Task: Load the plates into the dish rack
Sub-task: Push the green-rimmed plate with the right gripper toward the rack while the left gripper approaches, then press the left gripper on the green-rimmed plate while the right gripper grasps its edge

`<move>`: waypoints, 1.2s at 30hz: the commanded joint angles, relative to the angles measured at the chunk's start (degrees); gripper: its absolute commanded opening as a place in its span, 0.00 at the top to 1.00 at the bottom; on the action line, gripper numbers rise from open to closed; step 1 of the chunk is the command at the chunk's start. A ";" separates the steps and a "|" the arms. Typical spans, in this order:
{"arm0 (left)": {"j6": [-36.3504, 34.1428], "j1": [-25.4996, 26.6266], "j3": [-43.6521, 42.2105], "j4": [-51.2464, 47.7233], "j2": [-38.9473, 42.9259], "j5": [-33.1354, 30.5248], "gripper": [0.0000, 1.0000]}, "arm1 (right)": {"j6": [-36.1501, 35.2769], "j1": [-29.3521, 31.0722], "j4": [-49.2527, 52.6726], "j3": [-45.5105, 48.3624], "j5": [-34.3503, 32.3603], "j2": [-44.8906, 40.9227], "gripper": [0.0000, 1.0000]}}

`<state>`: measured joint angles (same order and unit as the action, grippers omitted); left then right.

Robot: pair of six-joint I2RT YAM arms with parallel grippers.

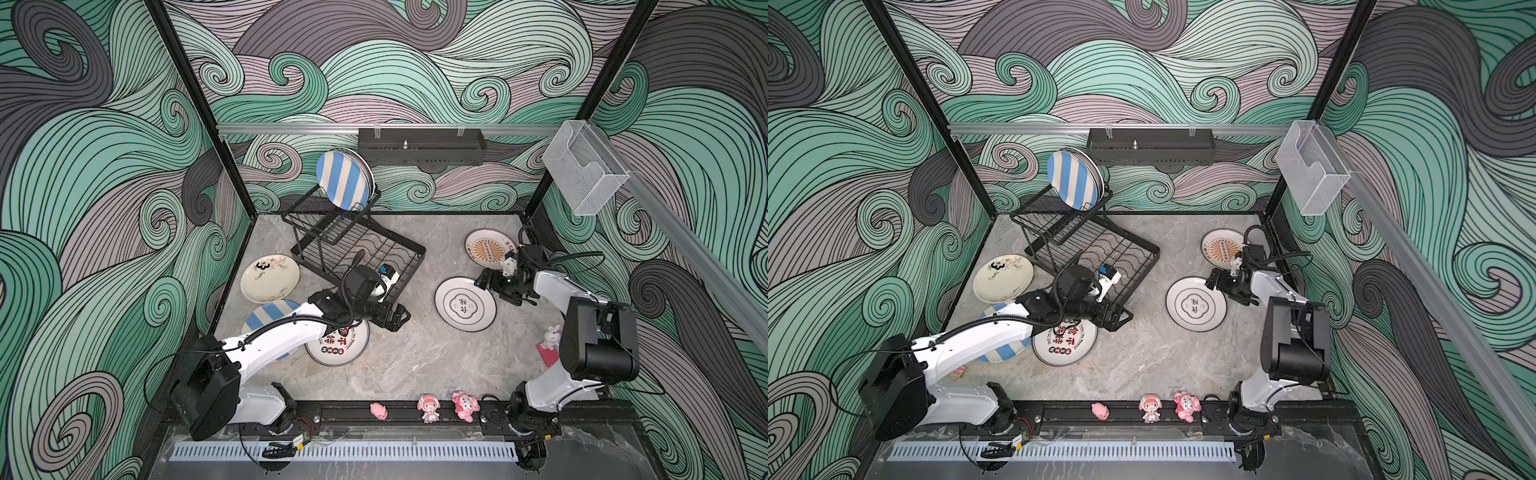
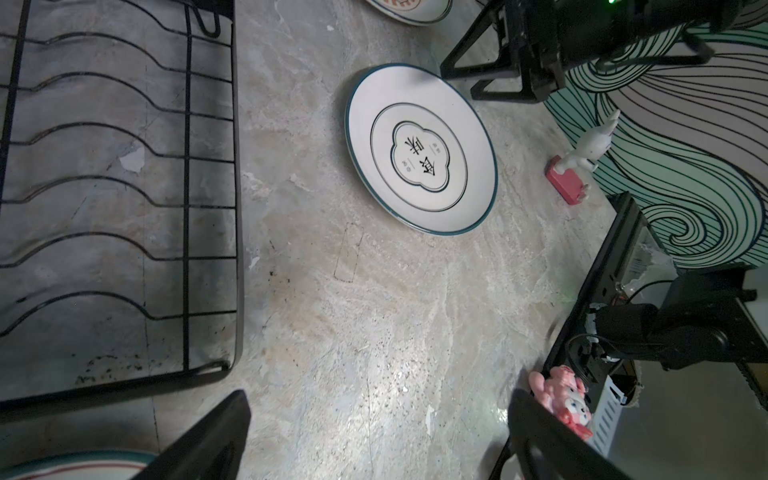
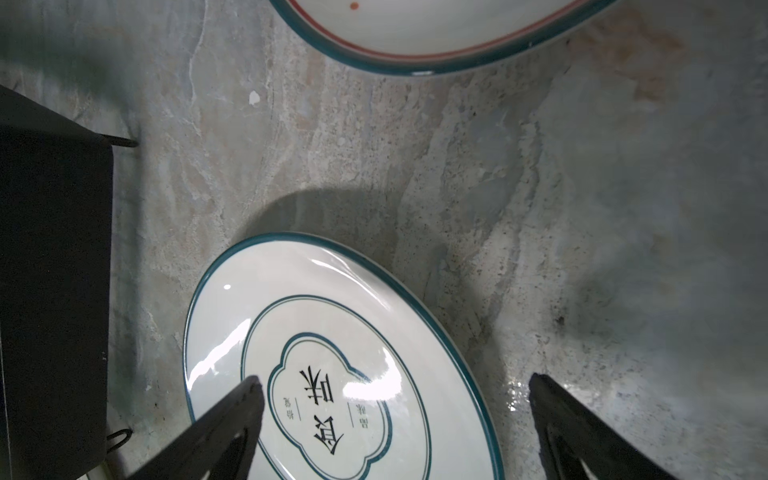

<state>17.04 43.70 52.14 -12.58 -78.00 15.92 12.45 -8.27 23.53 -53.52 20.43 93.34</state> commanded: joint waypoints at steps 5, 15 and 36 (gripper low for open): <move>-2.37 1.01 4.08 1.42 -5.26 1.58 0.01 | 1.59 -0.67 -2.65 5.16 4.93 -0.71 0.03; -1.07 1.12 13.09 -5.14 -14.67 -3.44 0.01 | 5.78 -1.70 -7.86 11.33 8.75 -4.32 0.03; 0.27 5.02 26.20 -4.37 -32.21 -1.08 0.01 | 9.33 -2.47 -12.10 18.89 10.28 -11.16 0.08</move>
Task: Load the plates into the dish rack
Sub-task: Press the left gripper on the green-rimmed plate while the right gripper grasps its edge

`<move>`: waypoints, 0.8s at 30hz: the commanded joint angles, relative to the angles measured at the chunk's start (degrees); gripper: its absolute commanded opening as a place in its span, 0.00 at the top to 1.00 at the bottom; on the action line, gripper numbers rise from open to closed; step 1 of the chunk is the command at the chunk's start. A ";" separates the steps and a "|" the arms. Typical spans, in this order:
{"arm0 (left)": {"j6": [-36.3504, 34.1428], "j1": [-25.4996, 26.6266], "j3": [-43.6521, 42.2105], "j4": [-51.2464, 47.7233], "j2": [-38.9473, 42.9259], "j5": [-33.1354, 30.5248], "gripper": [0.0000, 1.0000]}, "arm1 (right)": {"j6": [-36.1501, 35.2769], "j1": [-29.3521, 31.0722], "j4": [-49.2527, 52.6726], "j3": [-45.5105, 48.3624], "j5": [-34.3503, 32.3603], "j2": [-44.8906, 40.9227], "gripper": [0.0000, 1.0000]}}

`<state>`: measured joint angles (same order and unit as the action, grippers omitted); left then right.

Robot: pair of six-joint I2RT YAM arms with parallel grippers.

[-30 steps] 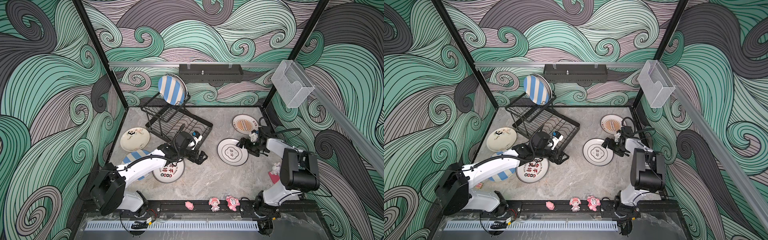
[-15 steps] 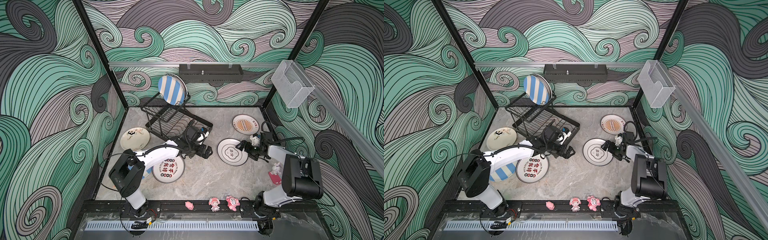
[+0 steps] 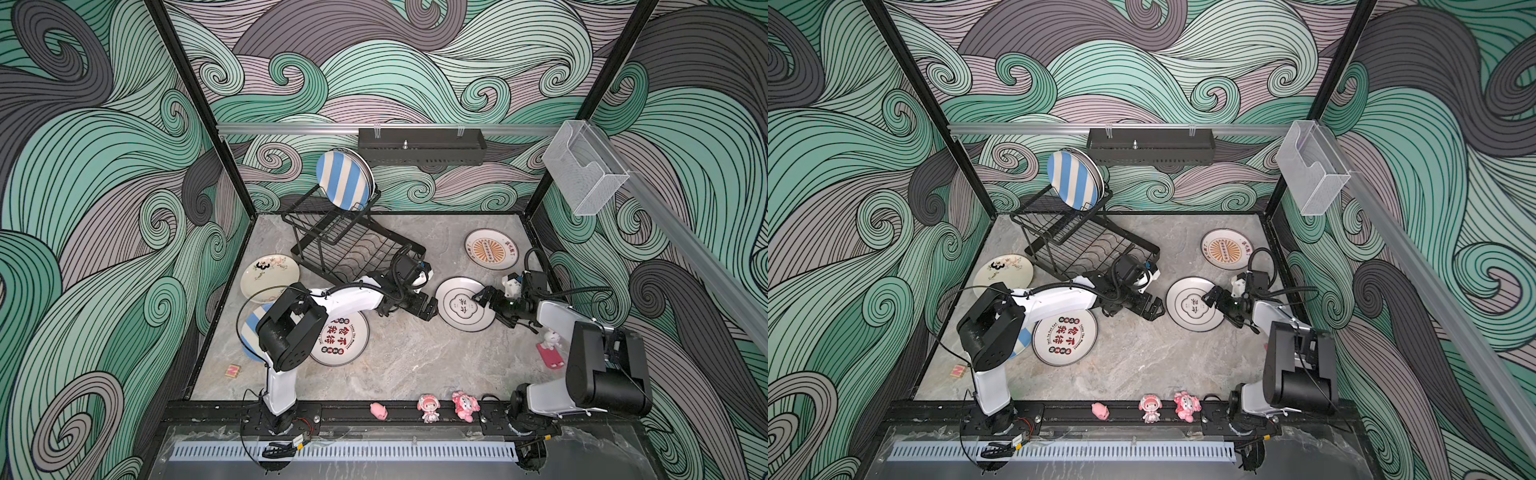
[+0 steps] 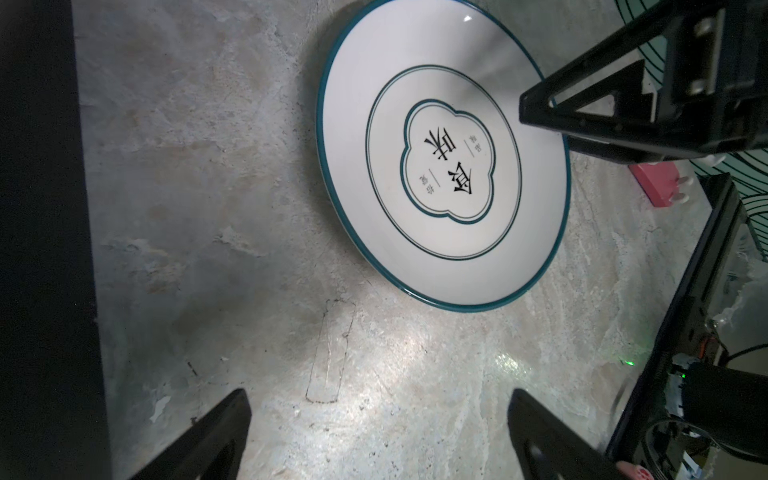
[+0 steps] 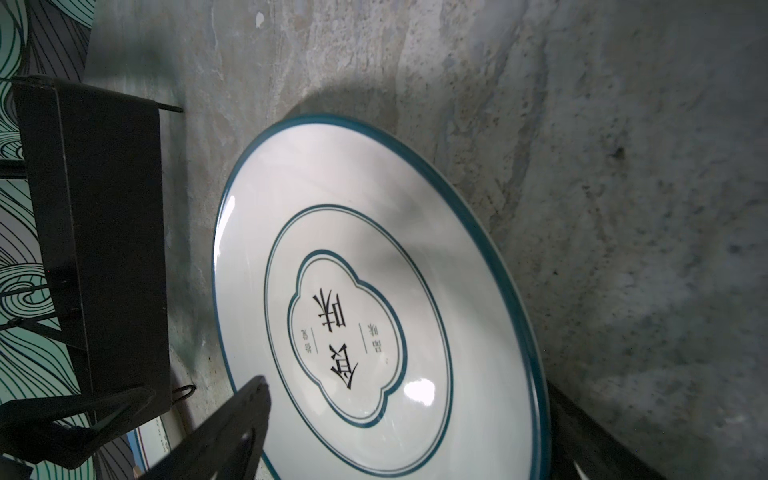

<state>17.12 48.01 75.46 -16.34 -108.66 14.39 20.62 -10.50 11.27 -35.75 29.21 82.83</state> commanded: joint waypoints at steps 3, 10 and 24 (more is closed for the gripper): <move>0.91 1.11 5.12 -0.97 -3.90 -0.68 0.01 | 1.83 -0.32 -0.07 1.58 1.63 -1.06 0.08; 2.68 2.30 10.21 -0.61 -10.21 -1.82 0.01 | 2.92 -0.45 -0.70 2.37 3.14 -0.57 0.14; -0.02 2.33 17.78 -0.34 -16.42 -4.19 0.01 | 4.06 -0.79 -5.94 4.83 5.29 2.19 0.27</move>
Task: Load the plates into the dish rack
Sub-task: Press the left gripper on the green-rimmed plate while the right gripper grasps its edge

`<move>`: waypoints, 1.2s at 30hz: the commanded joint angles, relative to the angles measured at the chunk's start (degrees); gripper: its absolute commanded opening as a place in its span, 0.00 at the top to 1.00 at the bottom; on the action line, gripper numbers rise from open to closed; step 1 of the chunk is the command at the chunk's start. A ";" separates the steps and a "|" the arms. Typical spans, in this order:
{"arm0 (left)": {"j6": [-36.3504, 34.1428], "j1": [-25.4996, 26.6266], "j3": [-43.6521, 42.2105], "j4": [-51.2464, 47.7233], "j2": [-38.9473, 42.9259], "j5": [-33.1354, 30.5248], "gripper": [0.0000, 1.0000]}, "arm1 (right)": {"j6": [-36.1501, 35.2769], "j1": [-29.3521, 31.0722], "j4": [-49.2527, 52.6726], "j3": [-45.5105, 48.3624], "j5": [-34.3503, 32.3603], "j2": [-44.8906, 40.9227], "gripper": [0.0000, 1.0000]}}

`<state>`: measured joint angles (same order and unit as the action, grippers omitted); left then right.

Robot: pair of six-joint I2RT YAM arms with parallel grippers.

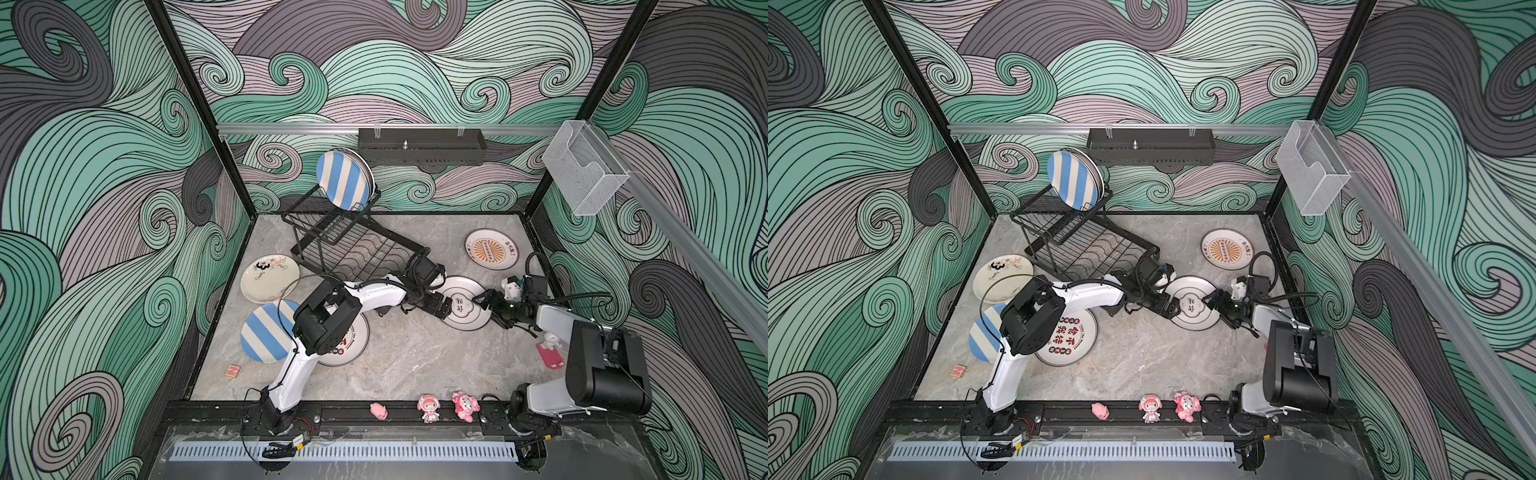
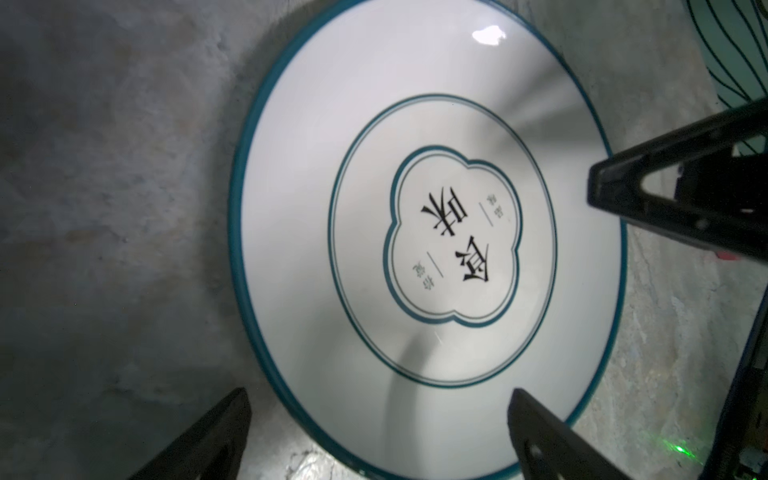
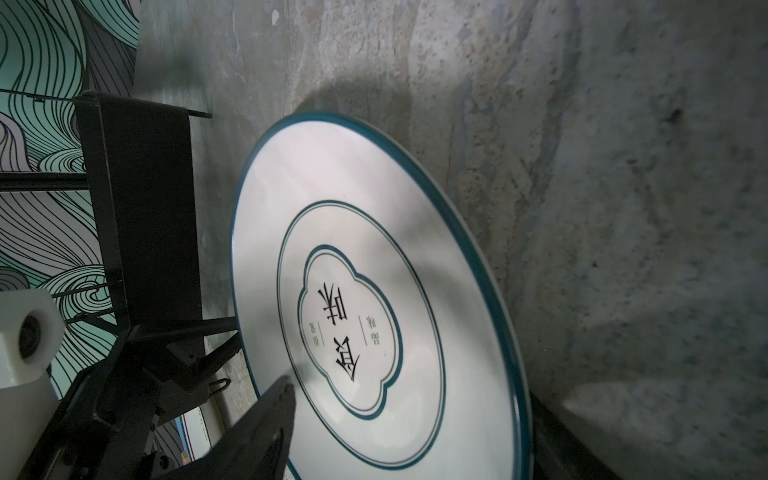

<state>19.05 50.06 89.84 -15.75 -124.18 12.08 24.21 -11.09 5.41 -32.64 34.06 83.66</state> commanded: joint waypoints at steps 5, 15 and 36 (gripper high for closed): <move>-3.93 0.37 6.79 -1.00 -2.86 -0.71 0.02 | 0.77 -0.33 -1.11 2.31 0.82 2.12 0.30; -4.56 0.51 7.44 -2.13 -4.14 0.70 0.01 | 0.56 -0.60 -1.76 2.39 0.68 2.13 0.38; -1.64 0.73 4.92 -8.45 2.88 -15.98 0.01 | 0.76 -1.03 -2.96 2.74 1.93 3.35 0.39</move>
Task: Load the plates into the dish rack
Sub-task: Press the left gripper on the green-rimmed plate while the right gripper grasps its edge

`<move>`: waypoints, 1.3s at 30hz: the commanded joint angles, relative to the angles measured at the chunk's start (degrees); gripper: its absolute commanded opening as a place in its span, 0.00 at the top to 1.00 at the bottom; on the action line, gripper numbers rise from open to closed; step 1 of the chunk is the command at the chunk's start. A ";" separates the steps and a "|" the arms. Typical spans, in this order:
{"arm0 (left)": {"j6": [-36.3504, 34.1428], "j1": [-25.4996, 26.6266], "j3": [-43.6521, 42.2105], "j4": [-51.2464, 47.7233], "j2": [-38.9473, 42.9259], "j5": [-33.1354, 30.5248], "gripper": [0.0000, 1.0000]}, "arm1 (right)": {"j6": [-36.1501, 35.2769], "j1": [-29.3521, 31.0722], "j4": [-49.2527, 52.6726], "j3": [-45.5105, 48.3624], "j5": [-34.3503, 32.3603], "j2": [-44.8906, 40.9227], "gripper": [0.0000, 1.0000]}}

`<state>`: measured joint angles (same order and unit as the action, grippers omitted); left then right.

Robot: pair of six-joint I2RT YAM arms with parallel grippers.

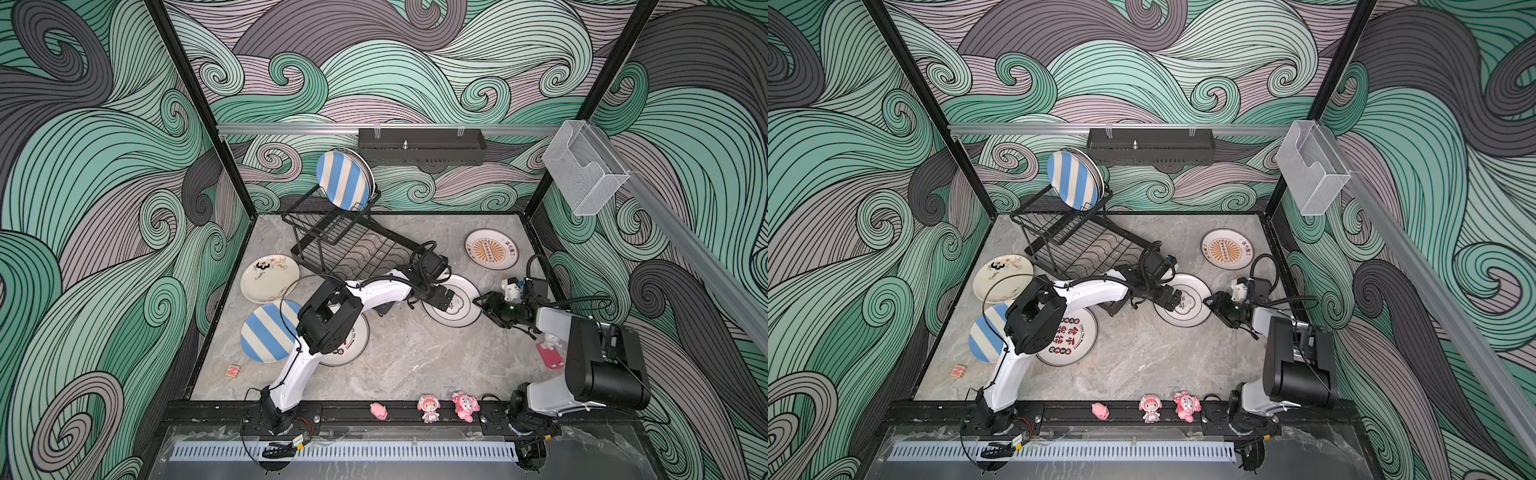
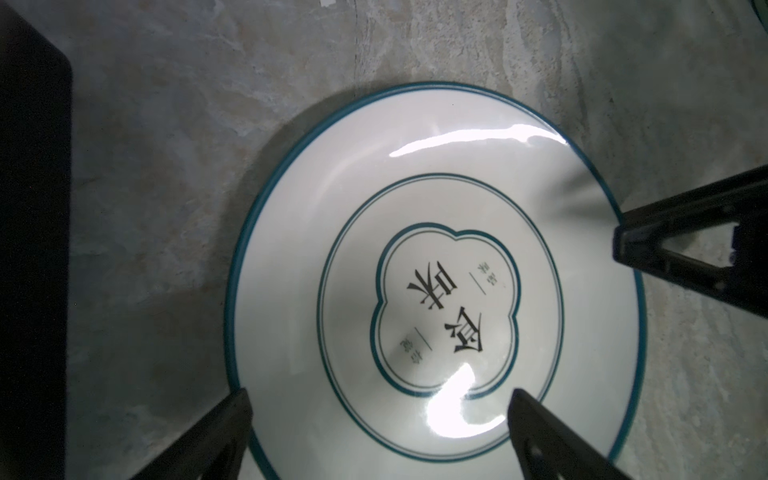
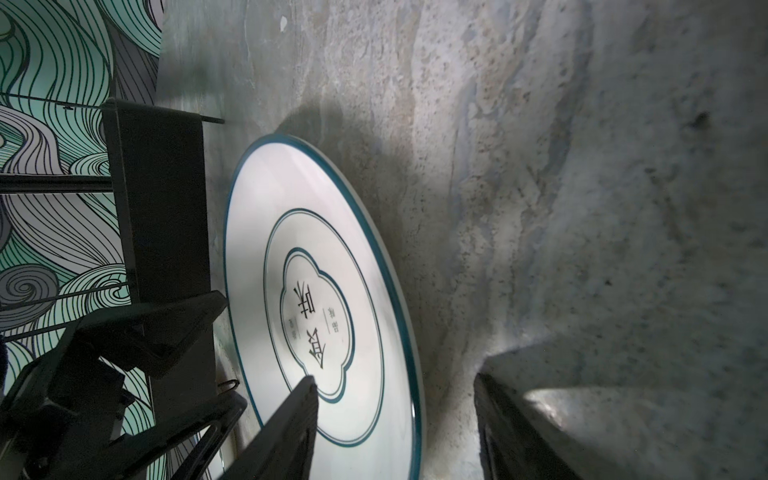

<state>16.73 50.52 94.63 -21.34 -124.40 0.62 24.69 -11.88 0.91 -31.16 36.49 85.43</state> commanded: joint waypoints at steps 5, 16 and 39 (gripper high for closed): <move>0.52 0.28 0.05 -4.40 3.75 -8.80 0.01 | 0.18 0.05 1.64 1.01 -0.36 1.40 0.39; 1.62 0.25 2.16 -4.19 0.21 -5.52 0.01 | -0.38 1.41 2.02 0.49 -0.45 1.39 0.40; 1.12 0.19 3.31 0.94 -4.34 11.19 0.01 | -0.09 2.65 0.86 0.66 -0.09 2.86 0.40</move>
<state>17.63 50.46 95.88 -21.98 -127.17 6.92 24.51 -9.93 -0.47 -31.20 37.65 86.54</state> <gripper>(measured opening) 0.986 0.598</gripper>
